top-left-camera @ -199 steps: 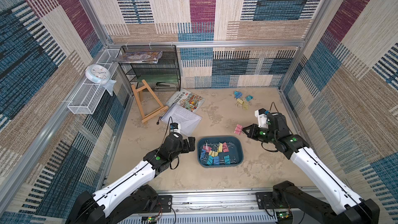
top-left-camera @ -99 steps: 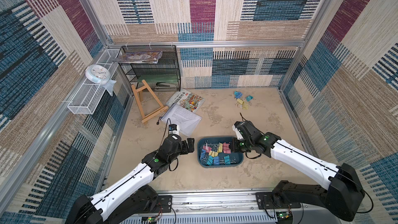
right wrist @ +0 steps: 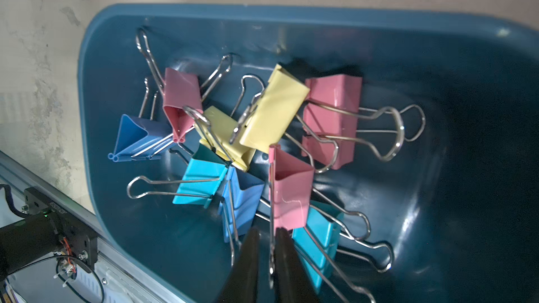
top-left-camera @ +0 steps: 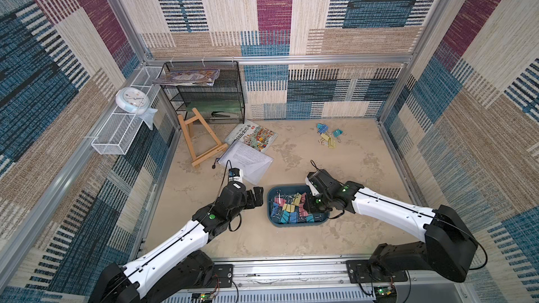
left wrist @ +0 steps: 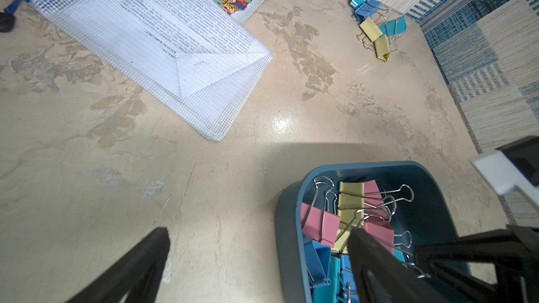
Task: Put the binder clips in the storage box
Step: Place the binder clip in the storage box, then pick up the binder clip at the center of the board.
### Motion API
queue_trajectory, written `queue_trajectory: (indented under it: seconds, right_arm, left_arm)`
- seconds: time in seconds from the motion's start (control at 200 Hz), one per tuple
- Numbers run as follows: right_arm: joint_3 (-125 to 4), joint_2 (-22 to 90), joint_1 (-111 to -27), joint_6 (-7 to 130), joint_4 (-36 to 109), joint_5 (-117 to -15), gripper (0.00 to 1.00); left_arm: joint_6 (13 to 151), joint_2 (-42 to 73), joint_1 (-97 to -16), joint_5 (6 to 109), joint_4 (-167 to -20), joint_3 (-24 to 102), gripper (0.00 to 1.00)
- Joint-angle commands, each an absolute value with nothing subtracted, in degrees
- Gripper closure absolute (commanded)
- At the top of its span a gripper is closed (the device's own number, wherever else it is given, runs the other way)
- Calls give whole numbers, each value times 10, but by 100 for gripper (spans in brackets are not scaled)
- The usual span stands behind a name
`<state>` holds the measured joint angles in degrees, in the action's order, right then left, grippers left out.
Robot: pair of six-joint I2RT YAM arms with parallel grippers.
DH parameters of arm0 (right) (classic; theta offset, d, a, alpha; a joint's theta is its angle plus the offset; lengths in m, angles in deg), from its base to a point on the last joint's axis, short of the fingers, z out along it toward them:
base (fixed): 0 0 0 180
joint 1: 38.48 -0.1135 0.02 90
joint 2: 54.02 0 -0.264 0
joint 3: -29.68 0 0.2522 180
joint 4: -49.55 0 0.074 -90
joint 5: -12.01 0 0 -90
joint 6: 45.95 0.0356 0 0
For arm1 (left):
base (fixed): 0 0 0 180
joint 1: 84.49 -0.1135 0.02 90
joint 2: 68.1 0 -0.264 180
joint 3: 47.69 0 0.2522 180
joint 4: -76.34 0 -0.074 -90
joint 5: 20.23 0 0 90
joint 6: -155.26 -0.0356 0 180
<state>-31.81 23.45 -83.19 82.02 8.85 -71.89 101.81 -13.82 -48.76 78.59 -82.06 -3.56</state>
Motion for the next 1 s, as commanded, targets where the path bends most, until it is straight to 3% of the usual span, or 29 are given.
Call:
queue_trajectory:
  seconds: [0.0,0.175,0.28,0.416,0.581,0.736,0.997]
  right_arm:
    - [-339,216,-832,819,82,-770,68]
    - [-383,186,-807,814,95,-914,44]
    - [-389,185,-734,779,180,-940,37]
    - [-414,246,-589,767,286,-852,36]
    - [-536,415,-468,780,310,-757,37]
    - [-672,554,-423,754,274,-774,37]
    - [-874,734,-401,679,202,-685,40]
  left_arm:
    - [1016,-139,-488,790,-823,-33,1]
    - [1015,-139,-488,790,-823,-32,1]
    - [1016,-139,-488,790,-824,-32,1]
    - [1016,-142,-488,790,-821,-32,0]
    - [1019,-144,-488,787,-820,-33,1]
    - [1017,-144,-488,790,-820,-33,0]
    - [997,-121,-490,801,-816,-24,1]
